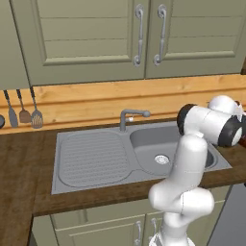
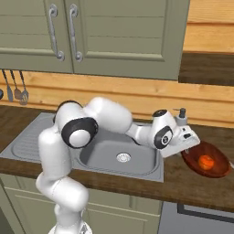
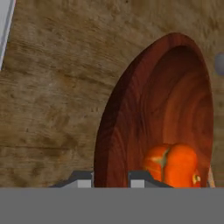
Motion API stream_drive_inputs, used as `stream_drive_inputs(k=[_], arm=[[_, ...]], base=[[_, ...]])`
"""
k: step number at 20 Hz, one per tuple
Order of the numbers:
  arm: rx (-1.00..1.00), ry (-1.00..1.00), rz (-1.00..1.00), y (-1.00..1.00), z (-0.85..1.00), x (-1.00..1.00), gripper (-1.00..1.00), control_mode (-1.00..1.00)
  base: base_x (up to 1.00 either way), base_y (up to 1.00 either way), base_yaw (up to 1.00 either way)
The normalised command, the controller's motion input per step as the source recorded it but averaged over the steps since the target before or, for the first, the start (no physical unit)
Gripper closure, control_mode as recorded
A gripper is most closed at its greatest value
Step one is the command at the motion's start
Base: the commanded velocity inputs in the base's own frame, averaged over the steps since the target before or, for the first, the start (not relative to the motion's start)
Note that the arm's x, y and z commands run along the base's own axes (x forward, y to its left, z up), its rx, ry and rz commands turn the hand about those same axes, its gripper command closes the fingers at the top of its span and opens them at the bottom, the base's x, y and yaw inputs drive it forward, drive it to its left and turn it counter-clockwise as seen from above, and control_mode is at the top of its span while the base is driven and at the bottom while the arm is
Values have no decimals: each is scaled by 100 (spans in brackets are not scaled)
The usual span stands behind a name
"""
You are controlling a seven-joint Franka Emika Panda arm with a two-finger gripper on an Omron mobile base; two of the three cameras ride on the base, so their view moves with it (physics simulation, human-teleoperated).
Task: Pick the squash from the sink and place it in the bowl. Then pick the bowl and place it in the microwave. Then close the microwave door and press the start button.
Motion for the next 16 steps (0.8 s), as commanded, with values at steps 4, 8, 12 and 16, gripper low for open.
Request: stream_drive_inputs(k=[4, 8, 12, 16], arm=[[0, 6, 16, 75, 100, -75, 100, -100], [0, 9, 15, 78, 100, -78, 100, -100], [0, 14, 12, 76, 100, -70, 100, -100], [0, 15, 10, 71, 100, -54, 100, -100]], base=[[0, 0, 0], [0, 0, 0], [0, 0, 0], [0, 0, 0]])
